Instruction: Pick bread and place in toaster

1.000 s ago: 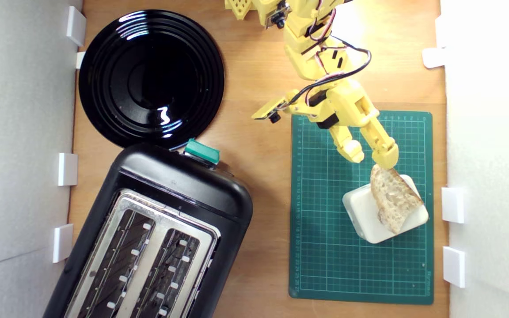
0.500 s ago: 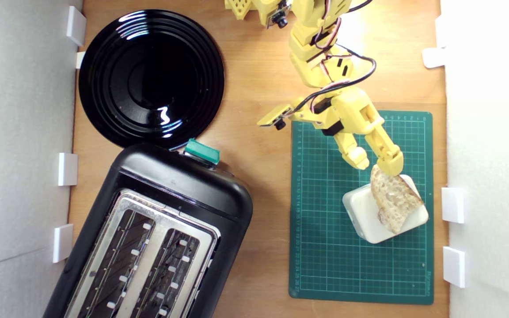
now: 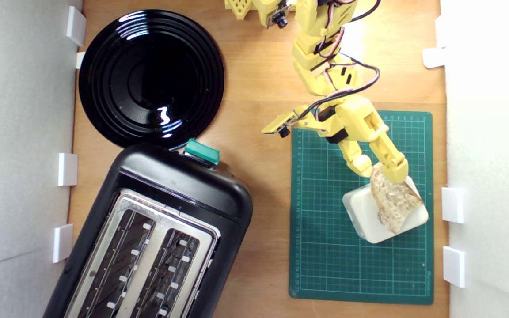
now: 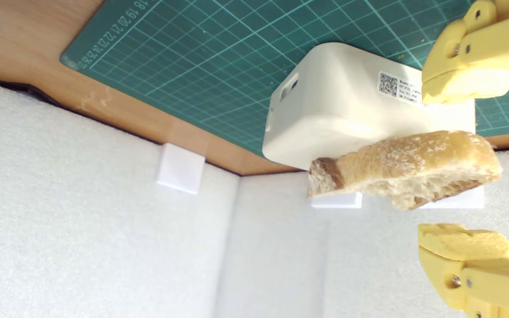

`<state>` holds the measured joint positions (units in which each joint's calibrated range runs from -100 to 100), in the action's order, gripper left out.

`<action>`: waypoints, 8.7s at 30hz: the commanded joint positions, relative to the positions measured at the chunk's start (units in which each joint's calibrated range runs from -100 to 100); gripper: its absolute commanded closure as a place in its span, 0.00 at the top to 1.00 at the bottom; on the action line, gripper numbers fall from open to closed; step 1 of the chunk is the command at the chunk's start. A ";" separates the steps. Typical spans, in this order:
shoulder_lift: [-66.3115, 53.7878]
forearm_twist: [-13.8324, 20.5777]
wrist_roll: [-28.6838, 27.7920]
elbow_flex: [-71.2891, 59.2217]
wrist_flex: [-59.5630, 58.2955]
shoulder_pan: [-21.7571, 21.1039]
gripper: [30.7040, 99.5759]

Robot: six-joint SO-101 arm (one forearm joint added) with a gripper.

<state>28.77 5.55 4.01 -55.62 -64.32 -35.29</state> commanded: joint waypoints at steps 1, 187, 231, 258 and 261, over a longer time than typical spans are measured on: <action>-0.90 -0.39 0.41 2.55 -0.01 -0.57 0.85; -35.18 4.87 48.28 95.15 128.91 54.71 0.41; -20.53 4.87 48.23 98.24 126.10 54.63 0.41; -19.37 4.06 48.59 98.24 126.18 54.06 0.81; -23.11 3.88 48.38 98.24 126.10 54.06 0.81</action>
<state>11.38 10.08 52.50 41.01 61.95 19.45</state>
